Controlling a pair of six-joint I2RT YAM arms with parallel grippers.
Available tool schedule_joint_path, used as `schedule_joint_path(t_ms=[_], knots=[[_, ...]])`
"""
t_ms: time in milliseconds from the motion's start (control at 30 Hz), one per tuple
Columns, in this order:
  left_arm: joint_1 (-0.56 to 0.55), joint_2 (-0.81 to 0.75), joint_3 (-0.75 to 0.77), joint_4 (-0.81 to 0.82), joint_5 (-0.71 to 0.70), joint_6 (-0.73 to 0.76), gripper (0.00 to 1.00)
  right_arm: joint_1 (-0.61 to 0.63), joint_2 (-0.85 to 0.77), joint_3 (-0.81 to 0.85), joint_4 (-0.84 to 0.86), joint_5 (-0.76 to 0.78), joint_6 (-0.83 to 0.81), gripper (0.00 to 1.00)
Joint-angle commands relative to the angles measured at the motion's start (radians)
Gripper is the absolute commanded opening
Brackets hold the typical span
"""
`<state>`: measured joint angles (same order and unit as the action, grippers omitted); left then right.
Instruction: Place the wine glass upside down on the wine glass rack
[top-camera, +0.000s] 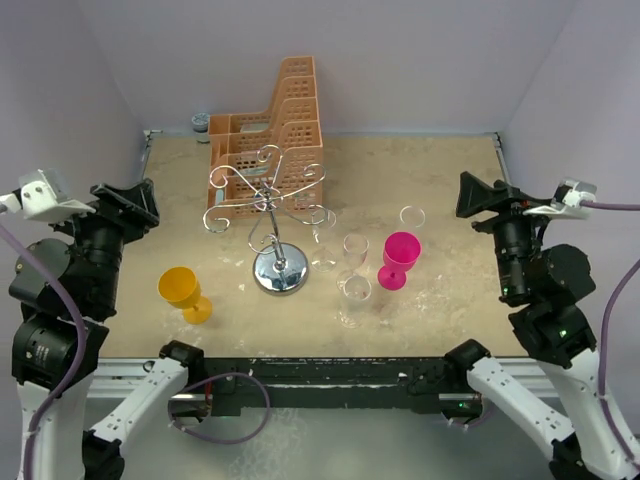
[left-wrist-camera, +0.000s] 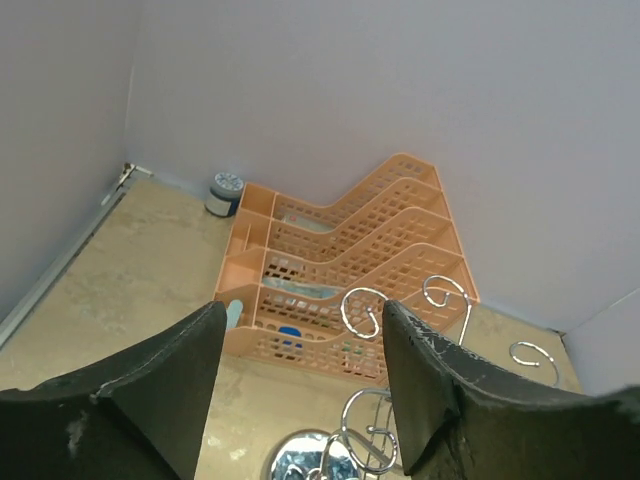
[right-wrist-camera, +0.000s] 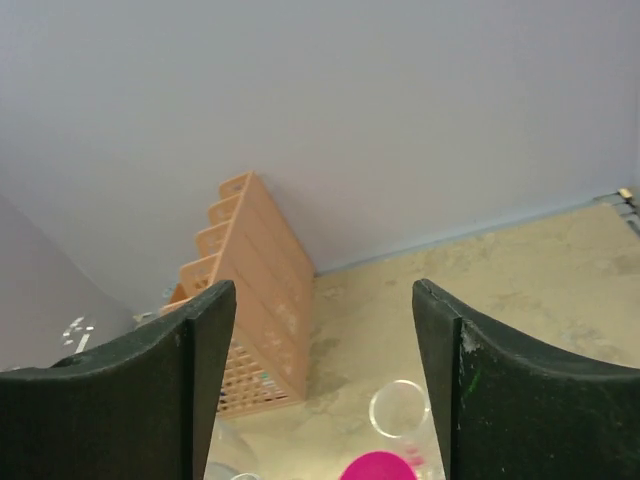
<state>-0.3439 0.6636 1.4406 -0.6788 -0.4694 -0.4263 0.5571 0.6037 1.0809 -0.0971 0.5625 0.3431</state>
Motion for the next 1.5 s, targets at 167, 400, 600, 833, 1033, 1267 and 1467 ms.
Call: schedule_joint_path(t_ms=[167,400,600,833,1033,1267,1467], knots=[[0.162,-0.059,-0.087,0.015,0.321,-0.04,0.7,-0.328,-0.048,-0.104,0.017,-0.512,0.064,0.9],[0.214,-0.142,-0.153,0.066,0.471,-0.091,0.73,-0.431,-0.02,-0.117,-0.01,-0.739,0.071,0.92],[0.229,-0.153,-0.193,0.095,0.517,-0.13,0.73,-0.465,0.091,-0.055,-0.1,-0.805,0.037,0.86],[0.233,-0.147,-0.284,0.214,0.546,-0.166,0.73,-0.476,0.276,0.001,-0.13,-0.913,-0.009,0.7],[0.236,-0.131,-0.291,0.254,0.516,-0.141,0.73,-0.4,0.453,0.072,-0.1,-0.9,-0.012,0.64],[0.237,-0.16,-0.33,0.326,0.466,-0.127,0.73,-0.188,0.667,0.204,-0.099,-0.79,-0.053,0.58],[0.237,-0.17,-0.34,0.351,0.426,-0.115,0.73,-0.097,0.792,0.261,-0.115,-0.839,-0.098,0.53]])
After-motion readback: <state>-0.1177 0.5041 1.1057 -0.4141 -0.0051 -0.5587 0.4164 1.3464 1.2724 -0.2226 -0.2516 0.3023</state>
